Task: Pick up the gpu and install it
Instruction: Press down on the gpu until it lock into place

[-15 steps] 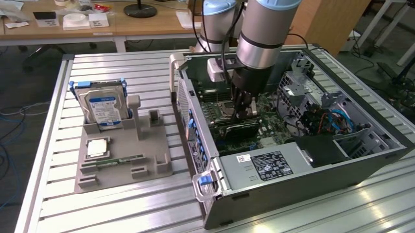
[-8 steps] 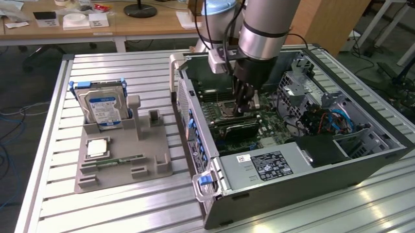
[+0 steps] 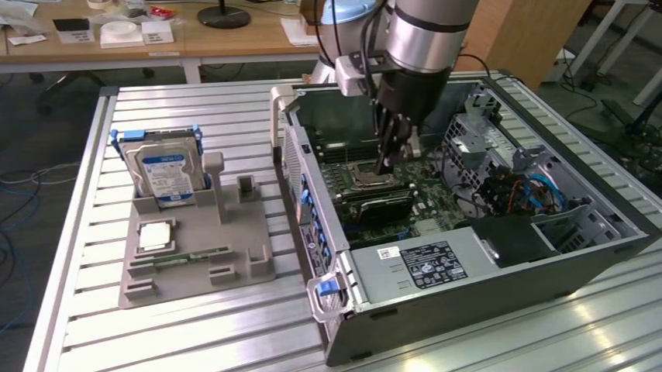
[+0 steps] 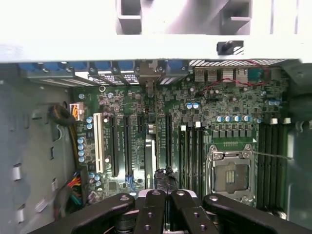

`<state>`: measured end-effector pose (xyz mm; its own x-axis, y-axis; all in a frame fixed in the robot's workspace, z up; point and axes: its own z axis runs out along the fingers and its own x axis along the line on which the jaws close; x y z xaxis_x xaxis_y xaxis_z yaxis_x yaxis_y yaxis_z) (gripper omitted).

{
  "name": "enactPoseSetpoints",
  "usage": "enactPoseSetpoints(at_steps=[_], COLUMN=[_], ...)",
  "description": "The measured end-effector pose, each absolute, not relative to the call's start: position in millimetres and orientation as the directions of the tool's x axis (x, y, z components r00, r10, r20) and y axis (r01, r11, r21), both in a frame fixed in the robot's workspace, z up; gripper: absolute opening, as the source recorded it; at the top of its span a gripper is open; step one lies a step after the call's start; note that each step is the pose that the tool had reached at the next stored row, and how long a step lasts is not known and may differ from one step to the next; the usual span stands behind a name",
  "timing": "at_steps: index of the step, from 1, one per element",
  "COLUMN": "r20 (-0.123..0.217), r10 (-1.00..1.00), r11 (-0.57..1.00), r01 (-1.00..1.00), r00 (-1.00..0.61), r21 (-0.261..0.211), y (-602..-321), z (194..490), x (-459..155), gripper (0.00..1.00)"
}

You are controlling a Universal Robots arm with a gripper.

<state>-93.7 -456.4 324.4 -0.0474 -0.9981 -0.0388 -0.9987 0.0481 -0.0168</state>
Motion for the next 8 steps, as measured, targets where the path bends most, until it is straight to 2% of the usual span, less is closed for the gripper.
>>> enactPoseSetpoints(at_steps=[8], r20=[-0.038], r10=[-0.998], r11=[0.048], r01=[-0.999], r00=[-0.047], r21=[-0.017], y=[-456.4], z=[335.2], x=[-93.7], gripper=[0.11])
